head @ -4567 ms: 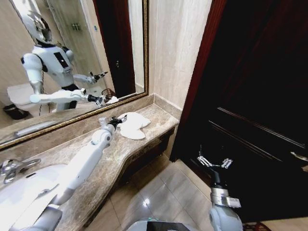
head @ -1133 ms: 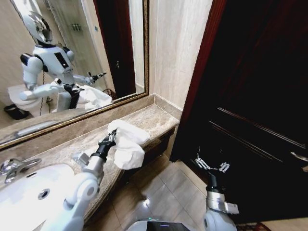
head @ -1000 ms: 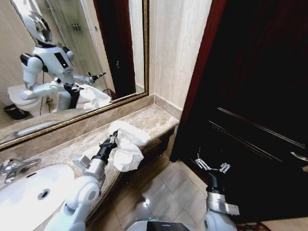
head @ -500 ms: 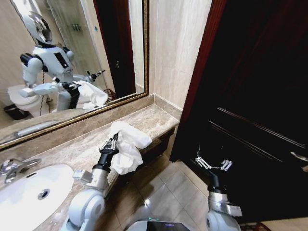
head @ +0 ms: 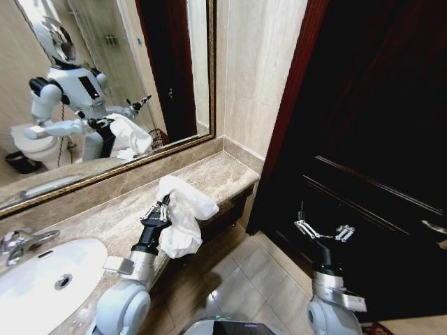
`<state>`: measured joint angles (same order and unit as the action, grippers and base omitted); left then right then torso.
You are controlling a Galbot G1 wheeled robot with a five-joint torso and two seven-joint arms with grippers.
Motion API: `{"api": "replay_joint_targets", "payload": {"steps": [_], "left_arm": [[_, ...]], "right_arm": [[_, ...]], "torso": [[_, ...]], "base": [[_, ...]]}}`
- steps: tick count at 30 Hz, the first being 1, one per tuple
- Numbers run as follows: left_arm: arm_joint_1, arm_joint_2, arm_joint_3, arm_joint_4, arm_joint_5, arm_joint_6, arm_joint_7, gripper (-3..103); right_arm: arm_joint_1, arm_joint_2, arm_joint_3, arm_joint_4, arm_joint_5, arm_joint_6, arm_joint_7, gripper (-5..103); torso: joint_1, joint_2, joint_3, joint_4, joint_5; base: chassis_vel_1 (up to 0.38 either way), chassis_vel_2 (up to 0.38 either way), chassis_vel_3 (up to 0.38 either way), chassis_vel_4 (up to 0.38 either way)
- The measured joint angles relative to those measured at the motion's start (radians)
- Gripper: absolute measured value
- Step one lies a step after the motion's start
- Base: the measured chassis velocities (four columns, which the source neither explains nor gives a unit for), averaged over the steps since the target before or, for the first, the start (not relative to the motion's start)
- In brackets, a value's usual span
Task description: Discard the used towel into the hamper.
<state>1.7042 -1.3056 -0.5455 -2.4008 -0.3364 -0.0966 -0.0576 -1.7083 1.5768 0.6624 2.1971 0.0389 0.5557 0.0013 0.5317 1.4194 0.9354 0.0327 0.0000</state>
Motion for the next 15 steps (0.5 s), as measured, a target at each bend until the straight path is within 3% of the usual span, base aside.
{"api": "replay_joint_targets", "payload": {"steps": [15], "left_arm": [[-0.022,0.013,-0.012,0.011,-0.013,-0.003,-0.001,4]], "right_arm": [[0.009,0.006,-0.011,-0.02,0.004,0.025,-0.018,100]], "torso": [[0.0,0.0,0.0,0.0,-0.0001]], "base": [[-0.02,-0.019,-0.026,-0.025]]}}
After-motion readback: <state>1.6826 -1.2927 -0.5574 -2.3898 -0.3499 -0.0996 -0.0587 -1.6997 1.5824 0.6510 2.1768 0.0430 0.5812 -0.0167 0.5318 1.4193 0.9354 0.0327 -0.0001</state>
